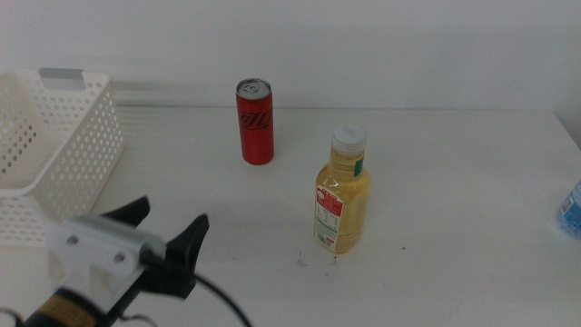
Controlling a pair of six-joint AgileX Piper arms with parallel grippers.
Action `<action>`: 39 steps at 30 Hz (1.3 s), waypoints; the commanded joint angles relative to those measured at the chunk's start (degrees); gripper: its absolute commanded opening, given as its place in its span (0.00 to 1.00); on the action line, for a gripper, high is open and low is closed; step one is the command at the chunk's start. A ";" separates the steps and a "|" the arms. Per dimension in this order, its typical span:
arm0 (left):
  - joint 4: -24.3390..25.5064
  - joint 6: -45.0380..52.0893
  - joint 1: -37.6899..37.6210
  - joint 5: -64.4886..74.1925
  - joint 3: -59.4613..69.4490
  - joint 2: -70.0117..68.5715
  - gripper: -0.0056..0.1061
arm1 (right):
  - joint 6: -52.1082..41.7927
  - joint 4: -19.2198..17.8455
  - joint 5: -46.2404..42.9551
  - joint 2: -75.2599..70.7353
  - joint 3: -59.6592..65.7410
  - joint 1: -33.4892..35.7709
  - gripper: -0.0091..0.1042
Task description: Use arms to grab the bottles and put them into the dustbin to the left of the table.
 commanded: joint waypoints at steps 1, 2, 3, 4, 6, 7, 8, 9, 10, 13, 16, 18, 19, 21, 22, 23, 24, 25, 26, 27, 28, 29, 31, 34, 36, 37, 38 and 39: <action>-0.70 -0.20 0.15 3.18 -3.37 0.07 0.89 | -0.35 -0.59 -0.45 -0.23 0.23 -0.12 0.89; -0.41 0.52 0.59 4.68 -4.94 0.53 0.89 | -0.35 -0.59 -0.45 -0.23 0.23 -0.12 0.89; 0.50 0.71 1.22 5.42 -6.34 1.28 0.89 | -0.35 -0.59 -0.45 -0.23 0.23 -0.12 0.89; 1.72 0.71 1.94 5.46 -7.35 2.07 0.89 | -0.35 -0.59 -0.45 -0.23 0.23 -0.12 0.89; 6.00 -0.74 4.53 5.22 -9.90 4.44 0.89 | -0.35 -0.59 -0.45 -0.23 0.23 -0.12 0.89; 8.39 -2.00 6.09 5.25 -10.95 5.52 0.89 | -0.35 -0.59 -0.45 -0.23 0.23 -0.12 0.89; 11.46 -3.65 7.74 5.25 -12.33 6.92 0.89 | -0.35 -0.59 -0.45 -0.23 0.23 -0.12 0.89; 14.52 -5.11 9.29 5.25 -13.77 8.32 0.89 | -0.35 -0.59 -0.45 -0.23 0.23 -0.12 0.89; 17.48 -6.12 10.43 5.25 -15.27 9.73 0.89 | -0.35 -0.59 -0.45 -0.23 0.23 -0.12 0.89; 23.67 -8.91 13.35 5.18 -19.54 13.43 0.89 | -0.35 -0.59 -0.45 -0.23 0.23 -0.12 0.89; 26.35 -10.33 14.87 5.18 -23.69 16.88 0.89 | -0.35 -0.59 -0.45 -0.23 0.23 -0.12 0.89; 26.75 -10.59 14.89 4.99 -26.46 19.17 0.89 | -0.35 -0.59 -0.45 -0.23 0.23 -0.12 0.89; 26.75 -10.59 14.89 4.99 -27.82 20.31 0.89 | -0.35 -0.59 -0.45 -0.23 0.23 -0.12 0.89; 27.18 -11.47 14.89 4.99 -30.44 22.39 0.89 | -0.35 -0.59 -0.45 -0.23 0.23 -0.12 0.89; 27.30 -11.94 14.89 5.19 -31.45 23.22 0.89 | -0.35 -0.59 -0.45 -0.23 0.23 -0.12 0.89; 27.60 -12.39 14.89 5.73 -32.79 24.22 0.89 | -0.35 -0.59 -0.45 -0.23 0.23 -0.12 0.89; 28.26 -12.98 14.89 6.20 -34.17 25.20 0.89 | -0.35 -0.59 -0.45 -0.23 0.23 -0.12 0.89; 28.65 -13.13 14.89 6.68 -35.26 26.00 0.89 | -0.35 -0.59 -0.45 -0.23 0.23 -0.12 0.89; 29.03 -13.37 14.89 7.42 -36.57 26.92 0.89 | -0.35 -0.59 -0.45 -0.23 0.23 -0.12 0.89; 29.04 -13.36 14.89 8.19 -37.84 27.82 0.89 | -0.35 -0.59 -0.45 -0.23 0.23 -0.12 0.89; 29.30 -13.36 14.89 8.75 -39.10 28.52 0.89 | -0.35 -0.59 -0.45 -0.23 0.23 -0.12 0.89; 29.30 -13.36 14.89 9.13 -40.32 29.50 0.89 | -0.35 -0.59 -0.45 -0.23 0.23 -0.12 0.89; 29.30 -13.36 14.89 9.25 -42.40 31.47 0.89 | -0.35 -0.59 -0.45 -0.23 0.23 -0.12 0.89; 29.18 -13.91 14.89 9.25 -45.61 34.18 0.89 | -0.35 -0.59 -0.45 -0.23 0.23 -0.12 0.89; 29.30 -14.91 14.89 9.89 -47.92 36.12 0.89 | -0.35 -0.59 -0.45 -0.23 0.23 -0.12 0.89; 29.30 -15.17 14.89 10.03 -48.78 36.89 0.89 | -0.35 -0.59 -0.45 -0.23 0.23 -0.12 0.89; 29.42 -15.49 14.89 10.18 -49.77 37.76 0.89 | -0.35 -0.59 -0.45 -0.23 0.23 -0.12 0.89; 29.42 -15.49 14.89 10.28 -50.71 38.64 0.89 | -0.35 -0.59 -0.45 -0.23 0.23 -0.12 0.89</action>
